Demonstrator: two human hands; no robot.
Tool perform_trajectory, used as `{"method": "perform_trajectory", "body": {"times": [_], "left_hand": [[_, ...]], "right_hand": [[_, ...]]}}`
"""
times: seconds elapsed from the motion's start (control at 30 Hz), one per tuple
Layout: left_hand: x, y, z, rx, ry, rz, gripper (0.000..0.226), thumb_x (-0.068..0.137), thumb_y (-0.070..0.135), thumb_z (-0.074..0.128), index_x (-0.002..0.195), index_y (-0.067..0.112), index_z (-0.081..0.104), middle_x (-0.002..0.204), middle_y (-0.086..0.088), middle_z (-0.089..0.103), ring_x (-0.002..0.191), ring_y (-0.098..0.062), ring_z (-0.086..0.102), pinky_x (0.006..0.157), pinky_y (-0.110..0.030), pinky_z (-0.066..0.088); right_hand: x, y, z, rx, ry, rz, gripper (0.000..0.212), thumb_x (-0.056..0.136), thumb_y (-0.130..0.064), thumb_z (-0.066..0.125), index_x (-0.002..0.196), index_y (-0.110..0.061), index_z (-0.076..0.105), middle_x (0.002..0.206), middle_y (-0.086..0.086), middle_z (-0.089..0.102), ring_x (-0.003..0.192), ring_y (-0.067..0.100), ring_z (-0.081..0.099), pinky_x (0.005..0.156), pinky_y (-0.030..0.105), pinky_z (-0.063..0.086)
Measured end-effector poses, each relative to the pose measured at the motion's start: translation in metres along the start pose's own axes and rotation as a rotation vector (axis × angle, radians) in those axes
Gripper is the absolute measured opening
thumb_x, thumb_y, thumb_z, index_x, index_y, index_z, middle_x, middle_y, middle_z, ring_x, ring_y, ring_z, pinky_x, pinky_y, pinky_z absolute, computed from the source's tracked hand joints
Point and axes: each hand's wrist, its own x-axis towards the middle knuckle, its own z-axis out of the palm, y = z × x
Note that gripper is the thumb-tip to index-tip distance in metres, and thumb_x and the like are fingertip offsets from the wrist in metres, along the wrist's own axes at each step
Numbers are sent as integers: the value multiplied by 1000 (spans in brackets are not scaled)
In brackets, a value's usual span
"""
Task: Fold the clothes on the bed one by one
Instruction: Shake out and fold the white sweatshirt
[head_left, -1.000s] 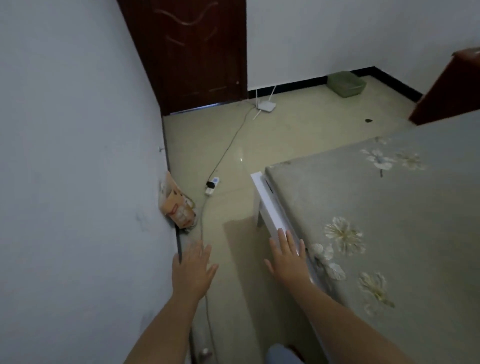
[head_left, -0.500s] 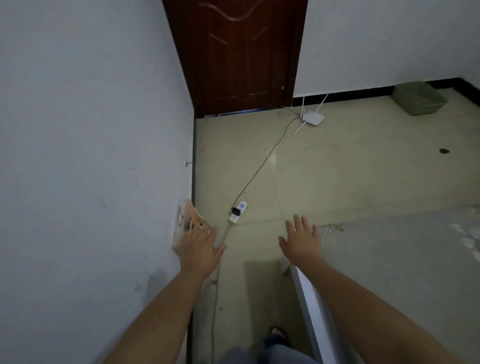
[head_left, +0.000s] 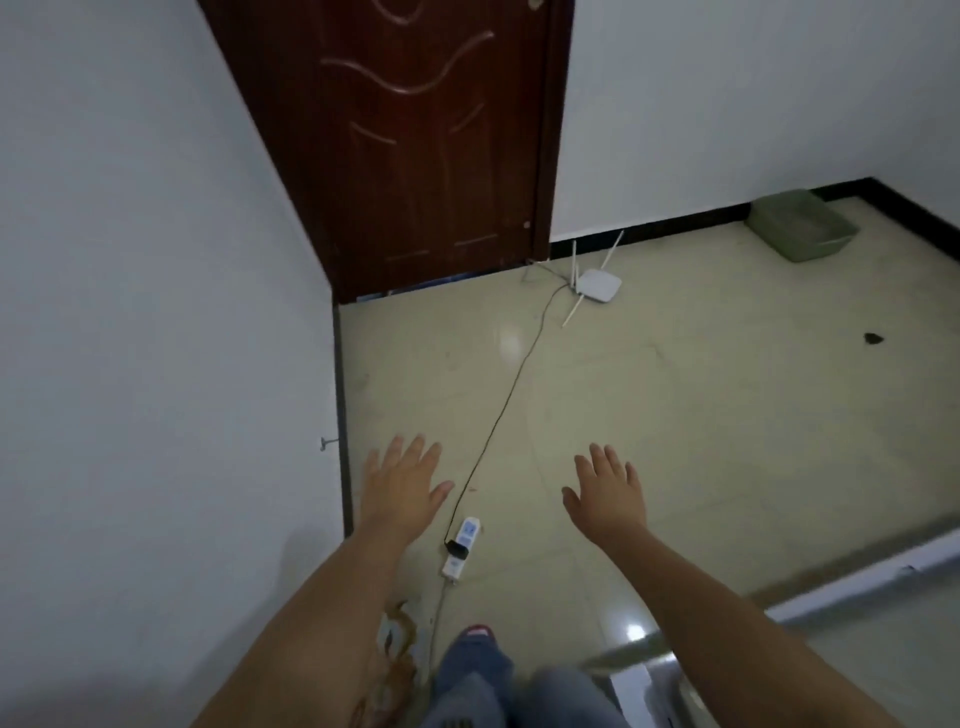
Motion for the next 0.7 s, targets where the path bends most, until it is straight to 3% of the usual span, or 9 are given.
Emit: {"method": "perform_trajectory", "body": {"times": [0.3, 0.7], "left_hand": [[211, 154, -71, 105, 29, 426, 56, 96, 49, 28, 146, 27, 18, 156, 4, 10, 143, -18, 6, 114, -40, 9], [426, 459, -143, 210, 71, 789, 51, 97, 44, 30, 144, 26, 23, 155, 5, 12, 143, -17, 5, 114, -39, 10]], "right_hand": [[93, 136, -49, 145, 50, 371, 52, 97, -37, 32, 143, -13, 24, 156, 7, 9, 144, 23, 5, 115, 39, 9], [208, 408, -145, 227, 212, 763, 48, 95, -34, 37, 138, -11, 33, 153, 5, 18, 142, 20, 12, 112, 34, 14]]}}
